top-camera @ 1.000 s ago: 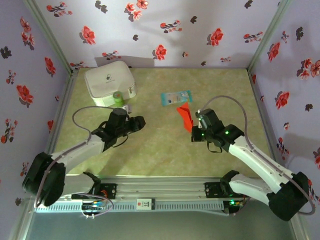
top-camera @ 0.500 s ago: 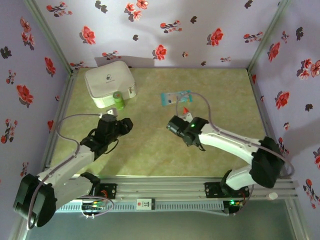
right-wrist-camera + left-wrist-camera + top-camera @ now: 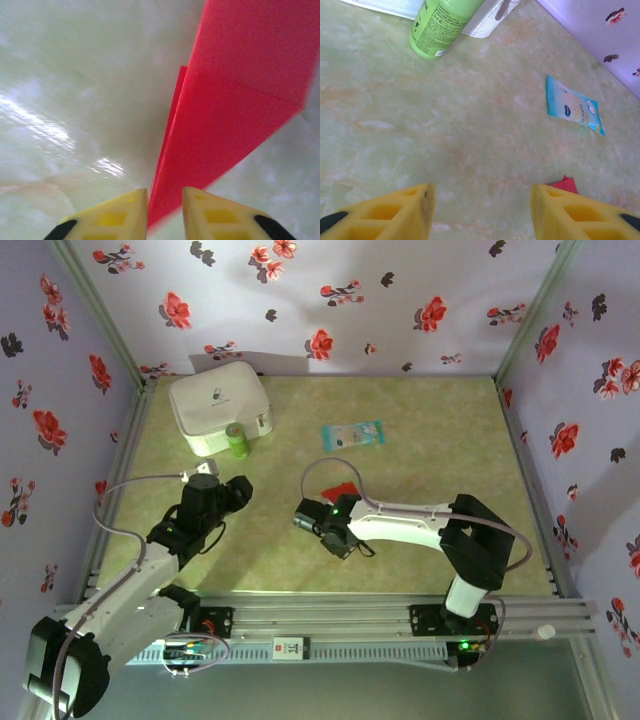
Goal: Fold a paper plane with a square sheet of paper (pick it up from the middle)
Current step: Turn over the paper at the center of the table, then fold the wing for the fifth time at the center of the table.
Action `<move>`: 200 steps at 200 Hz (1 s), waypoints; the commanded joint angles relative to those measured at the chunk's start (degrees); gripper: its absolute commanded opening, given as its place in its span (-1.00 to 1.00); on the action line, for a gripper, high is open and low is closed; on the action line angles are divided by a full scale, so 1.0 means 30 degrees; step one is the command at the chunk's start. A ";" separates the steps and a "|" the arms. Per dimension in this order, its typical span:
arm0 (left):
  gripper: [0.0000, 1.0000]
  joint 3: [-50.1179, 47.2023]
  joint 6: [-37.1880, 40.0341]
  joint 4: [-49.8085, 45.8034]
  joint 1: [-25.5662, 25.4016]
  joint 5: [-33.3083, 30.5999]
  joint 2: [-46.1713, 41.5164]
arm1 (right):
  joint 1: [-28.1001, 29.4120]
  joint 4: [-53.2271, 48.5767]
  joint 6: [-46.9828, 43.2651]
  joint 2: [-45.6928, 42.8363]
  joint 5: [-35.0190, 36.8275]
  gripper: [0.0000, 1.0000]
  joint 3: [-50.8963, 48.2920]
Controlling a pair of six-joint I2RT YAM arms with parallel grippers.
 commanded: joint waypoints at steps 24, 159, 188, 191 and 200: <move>0.08 0.0732 0.0713 -0.0414 0.0190 0.0989 0.0921 | -0.0900 0.2947 -0.0205 -0.2838 -0.4326 -0.26 -0.1285; -0.07 0.1428 -0.1030 0.3710 0.0146 0.7737 0.6328 | -1.0306 1.5222 0.8262 -0.6911 -1.4689 -0.41 -0.9045; -0.09 0.1646 -0.1421 0.4110 -0.0116 0.8086 0.7244 | -1.0349 1.6243 0.8735 -0.5574 -1.5462 -0.41 -0.8873; -0.10 0.1645 -0.1477 0.4213 -0.0117 0.8144 0.7327 | -1.0350 1.6246 0.8789 -0.5465 -1.5523 -0.40 -0.8852; -0.11 0.1672 -0.1656 0.4483 -0.0198 0.8167 0.7527 | -1.0350 1.6108 0.8954 -0.5164 -1.5706 -0.38 -0.8765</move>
